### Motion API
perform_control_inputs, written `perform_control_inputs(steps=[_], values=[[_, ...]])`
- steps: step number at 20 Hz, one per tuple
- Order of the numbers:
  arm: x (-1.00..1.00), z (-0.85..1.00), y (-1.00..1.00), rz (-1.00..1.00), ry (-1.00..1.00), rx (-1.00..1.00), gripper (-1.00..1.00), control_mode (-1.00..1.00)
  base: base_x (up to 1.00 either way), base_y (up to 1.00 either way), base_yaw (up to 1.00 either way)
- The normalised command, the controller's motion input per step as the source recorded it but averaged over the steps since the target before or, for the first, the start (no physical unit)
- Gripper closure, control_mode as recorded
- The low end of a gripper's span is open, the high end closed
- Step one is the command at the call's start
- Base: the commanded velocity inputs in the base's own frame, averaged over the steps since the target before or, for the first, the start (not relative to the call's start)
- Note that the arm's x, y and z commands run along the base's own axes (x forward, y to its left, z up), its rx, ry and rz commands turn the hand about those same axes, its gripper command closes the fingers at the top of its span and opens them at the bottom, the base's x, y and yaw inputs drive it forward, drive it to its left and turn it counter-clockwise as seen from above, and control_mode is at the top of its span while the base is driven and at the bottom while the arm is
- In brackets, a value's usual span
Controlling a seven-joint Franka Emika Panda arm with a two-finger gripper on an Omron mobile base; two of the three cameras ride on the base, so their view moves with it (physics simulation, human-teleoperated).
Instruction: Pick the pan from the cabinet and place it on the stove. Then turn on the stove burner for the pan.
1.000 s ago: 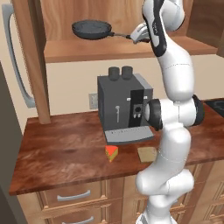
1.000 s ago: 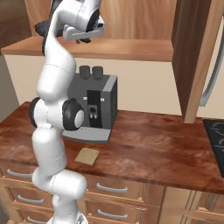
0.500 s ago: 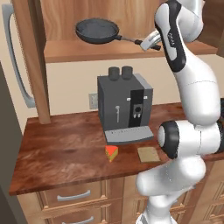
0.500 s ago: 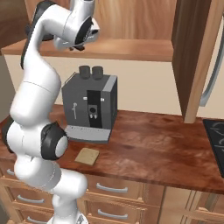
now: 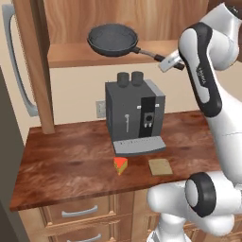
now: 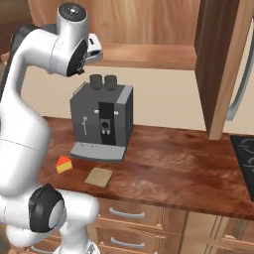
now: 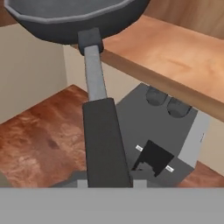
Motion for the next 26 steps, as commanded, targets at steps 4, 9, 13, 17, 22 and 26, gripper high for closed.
perform_control_inputs(steps=[4, 9, 13, 17, 22, 26], values=[[-0.84, -0.04, -0.04, -0.09, 0.00, 0.00, 1.00, -1.00, 0.00, 0.00, 0.00], [-0.85, -0.10, -0.07, -0.07, 0.00, 0.00, 1.00, -1.00, 0.00, 0.00, 0.00], [-0.80, -0.16, -0.05, -0.06, 0.03, 0.00, 1.00, -1.00, 0.00, 0.00, 0.00], [-0.69, -0.24, -0.05, -0.04, 0.08, 0.00, 1.00, -1.00, 0.00, 0.00, 0.00], [-0.56, -0.36, -0.17, -0.02, 0.15, 0.01, 1.00, -1.00, 0.00, 0.00, 0.00], [-0.43, -0.37, -0.20, 0.00, 0.16, 0.00, 1.00, -1.00, 0.00, 0.00, 0.00]])
